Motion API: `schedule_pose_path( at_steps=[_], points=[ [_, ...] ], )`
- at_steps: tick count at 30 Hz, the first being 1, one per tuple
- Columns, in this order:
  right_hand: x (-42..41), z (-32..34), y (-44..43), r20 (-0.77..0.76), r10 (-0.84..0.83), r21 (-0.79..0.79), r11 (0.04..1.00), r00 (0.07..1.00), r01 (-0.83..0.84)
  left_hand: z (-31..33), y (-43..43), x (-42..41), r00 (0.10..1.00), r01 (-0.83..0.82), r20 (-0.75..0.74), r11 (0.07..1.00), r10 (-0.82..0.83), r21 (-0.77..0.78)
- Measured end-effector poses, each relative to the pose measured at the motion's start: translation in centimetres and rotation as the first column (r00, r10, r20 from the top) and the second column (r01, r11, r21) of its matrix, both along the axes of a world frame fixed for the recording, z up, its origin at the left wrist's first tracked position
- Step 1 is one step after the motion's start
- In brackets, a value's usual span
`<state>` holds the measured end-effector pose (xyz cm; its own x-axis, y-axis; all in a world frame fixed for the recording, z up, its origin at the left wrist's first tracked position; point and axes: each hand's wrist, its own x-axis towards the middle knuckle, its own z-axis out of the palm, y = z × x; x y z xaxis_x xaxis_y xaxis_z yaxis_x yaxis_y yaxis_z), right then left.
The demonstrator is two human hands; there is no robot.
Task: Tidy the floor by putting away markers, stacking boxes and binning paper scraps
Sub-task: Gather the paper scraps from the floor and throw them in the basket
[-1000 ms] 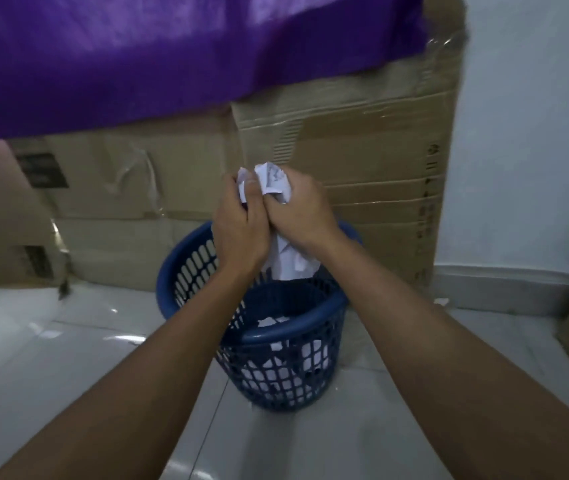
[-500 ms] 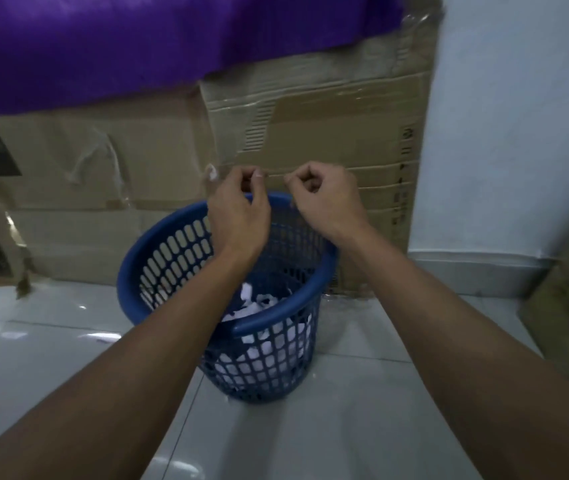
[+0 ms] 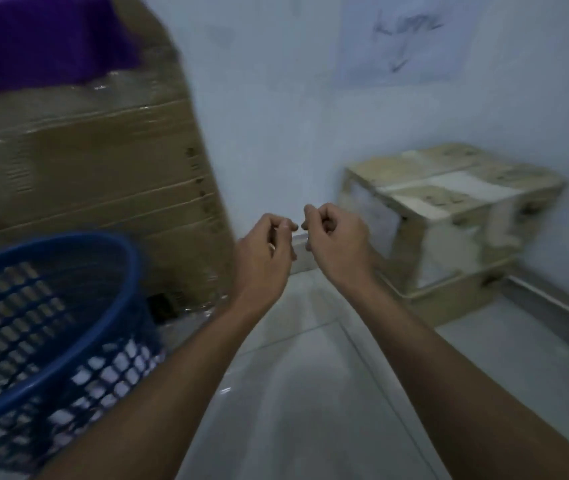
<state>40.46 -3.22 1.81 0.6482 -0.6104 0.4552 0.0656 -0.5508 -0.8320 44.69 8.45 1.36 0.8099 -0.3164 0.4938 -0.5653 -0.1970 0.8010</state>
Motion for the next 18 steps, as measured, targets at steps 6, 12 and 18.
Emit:
schedule_pose_path(
  at_steps=[6, 12, 18],
  points=[
    [-12.2, -3.6, -7.9, -0.06, -0.226, 0.003, 0.974, 0.972, 0.226, -4.8, -7.0, -7.3, 0.954, 0.291, 0.001, 0.93, -0.299, 0.226],
    [-24.8, -8.4, -12.6, -0.185, -0.463, 0.027, 0.879, 0.867, 0.475, -8.9, -13.3, -14.6, 0.836, 0.53, -0.069, 0.769, -0.544, 0.358],
    [-36.2, -13.2, -12.7, -0.301, -0.591, 0.084, 0.766, 0.749, 0.638, -12.9, -17.6, -24.1, 0.636, 0.737, -0.118, 0.554, -0.763, 0.387]
  ],
)
